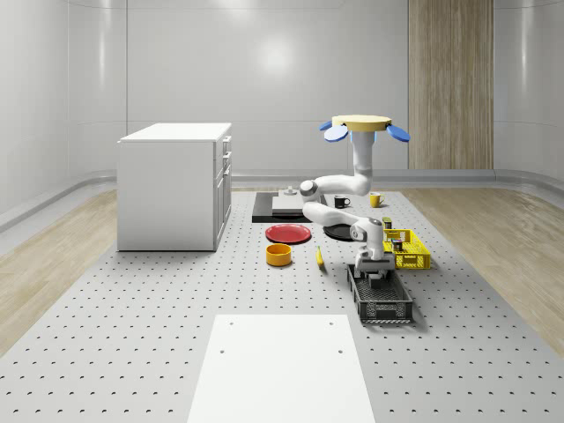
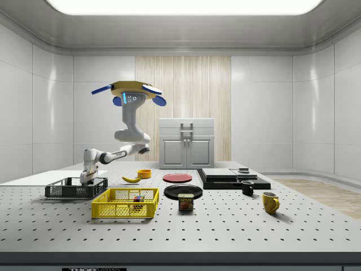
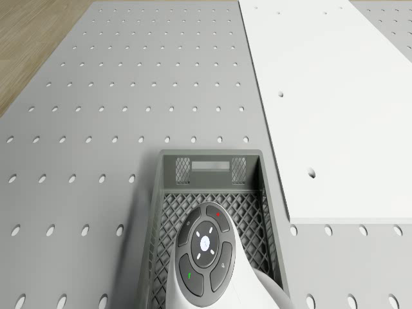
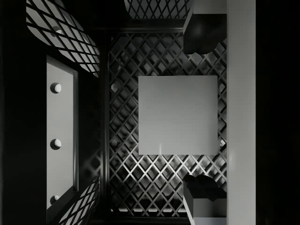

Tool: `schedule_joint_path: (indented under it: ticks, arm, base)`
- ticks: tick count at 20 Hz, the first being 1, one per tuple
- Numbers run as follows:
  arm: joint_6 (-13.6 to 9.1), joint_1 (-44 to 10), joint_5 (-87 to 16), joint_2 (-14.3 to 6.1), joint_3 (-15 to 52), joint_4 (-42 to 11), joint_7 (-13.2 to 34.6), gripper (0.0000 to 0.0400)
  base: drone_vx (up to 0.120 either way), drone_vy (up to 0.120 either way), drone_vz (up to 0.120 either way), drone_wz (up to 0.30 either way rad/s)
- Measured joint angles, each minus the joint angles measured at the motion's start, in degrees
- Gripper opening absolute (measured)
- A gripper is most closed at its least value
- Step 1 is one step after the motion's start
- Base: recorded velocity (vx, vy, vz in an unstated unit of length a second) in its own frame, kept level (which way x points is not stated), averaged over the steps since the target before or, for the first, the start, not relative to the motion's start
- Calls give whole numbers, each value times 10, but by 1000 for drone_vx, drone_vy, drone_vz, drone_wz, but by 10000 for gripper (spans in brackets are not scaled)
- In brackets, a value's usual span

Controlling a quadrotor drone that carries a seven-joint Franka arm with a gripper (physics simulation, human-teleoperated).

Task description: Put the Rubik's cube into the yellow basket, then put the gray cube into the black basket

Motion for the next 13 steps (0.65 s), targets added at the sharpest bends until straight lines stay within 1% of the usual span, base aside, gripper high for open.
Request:
schedule_joint_path:
  ticks: [6,13]
  arm:
    - [-22,12,29,-1,33,-22,-1,397]
    - [-32,17,42,-1,47,-30,-1,399]
  base:
    - [0,0,0,0]
    - [0,0,0,0]
